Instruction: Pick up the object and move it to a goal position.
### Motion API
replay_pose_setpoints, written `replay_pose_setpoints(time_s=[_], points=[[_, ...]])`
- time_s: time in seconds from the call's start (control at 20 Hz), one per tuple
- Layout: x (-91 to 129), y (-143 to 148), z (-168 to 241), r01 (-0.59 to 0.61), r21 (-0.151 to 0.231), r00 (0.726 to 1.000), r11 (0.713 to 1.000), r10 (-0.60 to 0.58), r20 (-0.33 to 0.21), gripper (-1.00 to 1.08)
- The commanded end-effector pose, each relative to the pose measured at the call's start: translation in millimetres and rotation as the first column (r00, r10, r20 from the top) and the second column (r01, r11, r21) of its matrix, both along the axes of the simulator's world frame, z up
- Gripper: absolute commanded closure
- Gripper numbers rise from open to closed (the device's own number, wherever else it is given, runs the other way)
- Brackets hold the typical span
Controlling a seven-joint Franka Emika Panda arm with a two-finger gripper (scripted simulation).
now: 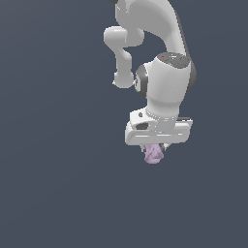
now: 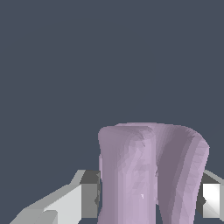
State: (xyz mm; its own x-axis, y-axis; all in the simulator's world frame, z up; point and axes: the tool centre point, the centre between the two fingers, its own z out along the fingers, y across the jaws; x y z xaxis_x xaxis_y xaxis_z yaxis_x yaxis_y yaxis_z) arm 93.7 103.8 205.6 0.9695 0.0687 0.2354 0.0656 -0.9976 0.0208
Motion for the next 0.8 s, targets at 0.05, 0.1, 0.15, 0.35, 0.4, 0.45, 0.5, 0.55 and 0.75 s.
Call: replay_pose_setpoints(time_s=[0.05,0.1,0.15,0.35,0.4,0.45,0.5,0.55,0.75], points=[[15.3,35.9,48.7,0.011,-0.001,0.998,1.0,-0.011,0.067,1.08],[19.0,45.5,61.8,0.014,-0.002,0.996,1.0,-0.014,0.086,1.08],[22.4,54.4,74.3,0.017,-0.002,0.995,1.0,-0.017,0.103,1.08],[33.0,85.4,117.6,0.027,-0.005,0.987,1.0,-0.026,0.161,1.08],[35.0,91.8,126.7,0.029,-0.006,0.985,1.0,-0.027,0.173,1.08],[36.7,97.8,135.0,0.031,-0.006,0.982,1.0,-0.029,0.184,1.08],[38.3,103.2,142.7,0.032,-0.007,0.98,0.999,-0.03,0.194,1.08],[39.6,108.1,149.6,0.034,-0.007,0.979,0.999,-0.031,0.203,1.08],[43.7,123.1,170.4,0.038,-0.009,0.972,0.999,-0.035,0.23,1.08]])
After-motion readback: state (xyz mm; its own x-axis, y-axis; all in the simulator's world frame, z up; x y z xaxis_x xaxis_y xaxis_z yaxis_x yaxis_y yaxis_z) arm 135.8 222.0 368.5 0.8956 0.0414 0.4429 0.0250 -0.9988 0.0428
